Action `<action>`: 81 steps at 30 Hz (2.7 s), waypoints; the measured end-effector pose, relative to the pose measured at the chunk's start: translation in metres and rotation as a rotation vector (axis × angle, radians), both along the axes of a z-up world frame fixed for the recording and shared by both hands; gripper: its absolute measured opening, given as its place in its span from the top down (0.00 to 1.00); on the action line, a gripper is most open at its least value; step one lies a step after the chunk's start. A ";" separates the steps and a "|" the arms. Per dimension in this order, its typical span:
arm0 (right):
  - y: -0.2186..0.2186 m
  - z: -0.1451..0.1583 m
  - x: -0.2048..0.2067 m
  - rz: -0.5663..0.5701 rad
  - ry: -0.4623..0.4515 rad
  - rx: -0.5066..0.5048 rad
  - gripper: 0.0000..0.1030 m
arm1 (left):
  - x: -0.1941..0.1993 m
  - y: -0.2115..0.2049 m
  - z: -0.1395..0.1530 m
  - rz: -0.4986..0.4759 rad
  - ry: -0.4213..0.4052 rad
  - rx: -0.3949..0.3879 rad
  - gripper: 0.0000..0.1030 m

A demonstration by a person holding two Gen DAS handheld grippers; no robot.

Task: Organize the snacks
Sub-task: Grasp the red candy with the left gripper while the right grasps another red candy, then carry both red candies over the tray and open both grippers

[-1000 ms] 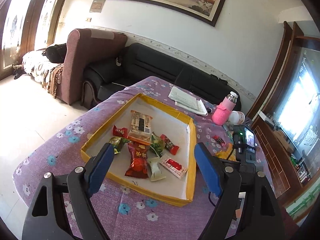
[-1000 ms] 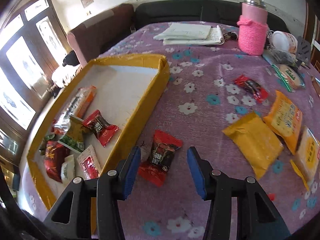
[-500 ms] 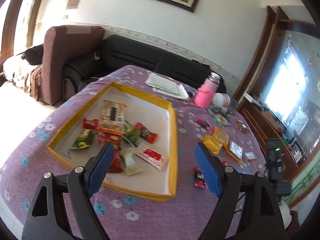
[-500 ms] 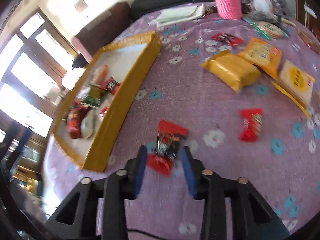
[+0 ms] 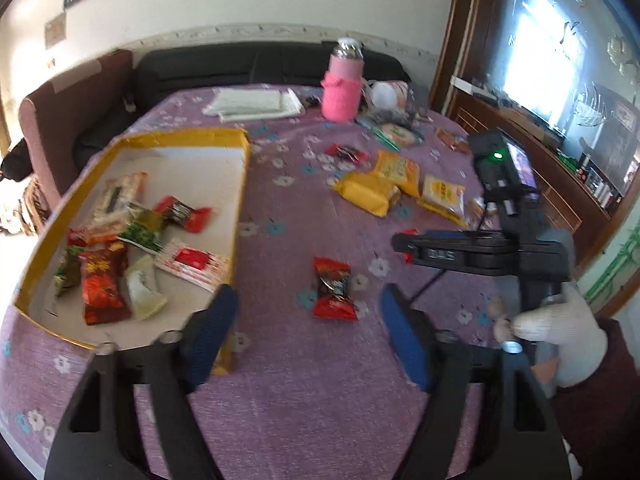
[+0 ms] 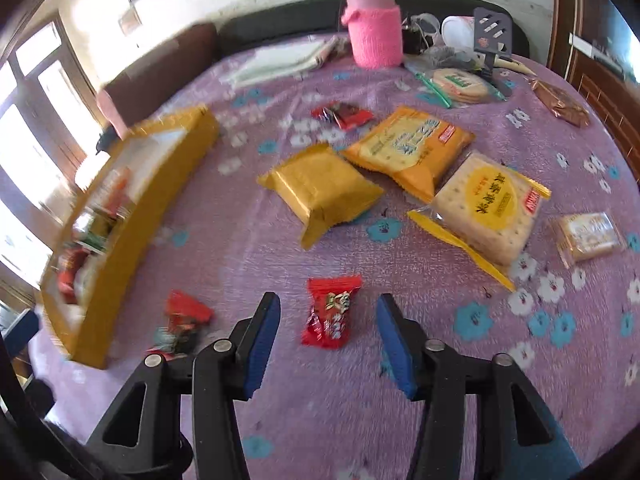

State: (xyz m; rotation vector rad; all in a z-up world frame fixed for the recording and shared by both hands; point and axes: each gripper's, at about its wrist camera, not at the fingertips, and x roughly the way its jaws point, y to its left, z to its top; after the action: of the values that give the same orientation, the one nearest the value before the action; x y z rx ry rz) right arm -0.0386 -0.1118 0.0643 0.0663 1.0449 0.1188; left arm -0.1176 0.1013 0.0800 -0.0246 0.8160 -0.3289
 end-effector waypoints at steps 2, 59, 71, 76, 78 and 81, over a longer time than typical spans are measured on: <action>0.000 -0.002 -0.003 0.001 -0.038 -0.025 0.62 | 0.005 -0.006 -0.005 -0.014 0.032 -0.002 0.53; 0.197 0.037 0.120 0.241 0.016 0.146 0.78 | 0.172 0.171 -0.001 0.265 0.054 -0.141 0.78; 0.203 0.010 0.136 0.213 0.039 0.180 0.65 | 0.185 0.169 -0.023 0.294 0.109 -0.139 0.64; 0.178 0.045 0.105 0.228 -0.034 0.247 0.65 | 0.143 0.146 0.009 0.289 -0.013 0.008 0.42; 0.161 0.058 0.089 0.228 -0.064 0.262 0.65 | 0.118 0.135 0.027 0.308 -0.094 0.058 0.24; 0.133 0.075 0.068 0.220 -0.114 0.239 0.59 | 0.079 0.116 0.048 0.306 -0.194 0.090 0.17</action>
State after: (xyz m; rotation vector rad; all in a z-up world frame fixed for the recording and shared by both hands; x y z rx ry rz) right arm 0.0291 0.0214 0.1388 0.1598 0.9176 0.4423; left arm -0.0386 0.2169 0.1282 -0.0323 0.6227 -0.0047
